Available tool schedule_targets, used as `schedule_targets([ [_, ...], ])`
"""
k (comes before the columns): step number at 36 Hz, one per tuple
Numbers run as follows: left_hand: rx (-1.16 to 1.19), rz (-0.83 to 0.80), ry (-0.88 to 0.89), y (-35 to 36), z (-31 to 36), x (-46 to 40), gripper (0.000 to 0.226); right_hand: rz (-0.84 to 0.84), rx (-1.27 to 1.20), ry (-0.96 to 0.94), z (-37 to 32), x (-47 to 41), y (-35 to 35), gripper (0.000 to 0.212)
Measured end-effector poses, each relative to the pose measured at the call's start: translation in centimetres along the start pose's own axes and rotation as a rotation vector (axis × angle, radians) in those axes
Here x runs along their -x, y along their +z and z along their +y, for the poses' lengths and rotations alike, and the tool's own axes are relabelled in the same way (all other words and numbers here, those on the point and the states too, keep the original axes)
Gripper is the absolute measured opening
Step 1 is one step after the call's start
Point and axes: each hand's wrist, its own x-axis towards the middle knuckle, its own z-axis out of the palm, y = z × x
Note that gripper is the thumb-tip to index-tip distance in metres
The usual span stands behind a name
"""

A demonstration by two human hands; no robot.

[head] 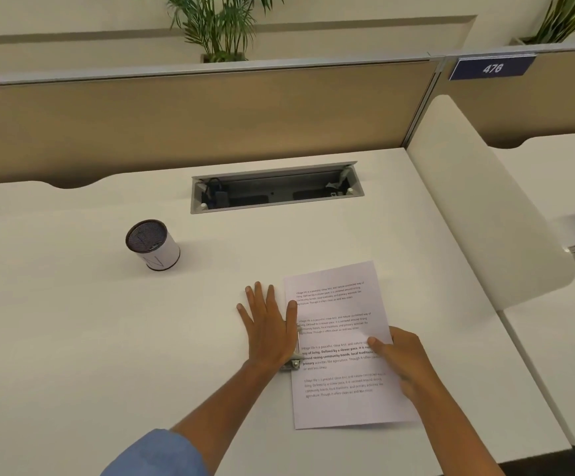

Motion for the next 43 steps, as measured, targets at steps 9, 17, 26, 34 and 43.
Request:
schedule_targets([
  [9, -0.105, 0.034, 0.013, 0.4, -0.4, 0.0, 0.091, -0.008, 0.022, 0.026, 0.1, -0.4, 0.3, 0.018],
  [17, -0.198, 0.051, 0.018, 0.8, -1.0, -0.1, 0.076, -0.001, 0.061, 0.063, 0.3, -1.3, 0.3, 0.014],
  [26, -0.288, 0.088, 0.052, 0.9, -1.5, -0.1, 0.068, -0.021, 0.068, 0.113, 0.2, -2.5, 0.1, 0.013],
  [34, -0.315, 0.062, 0.043, 0.9, -1.5, -0.3, 0.067, -0.05, 0.061, 0.159, 0.4, -3.4, -0.2, 0.016],
  [43, -0.318, 0.062, 0.045, 0.9, -1.6, -0.3, 0.066, -0.078, 0.078, 0.191, 1.1, -4.2, -0.6, 0.021],
])
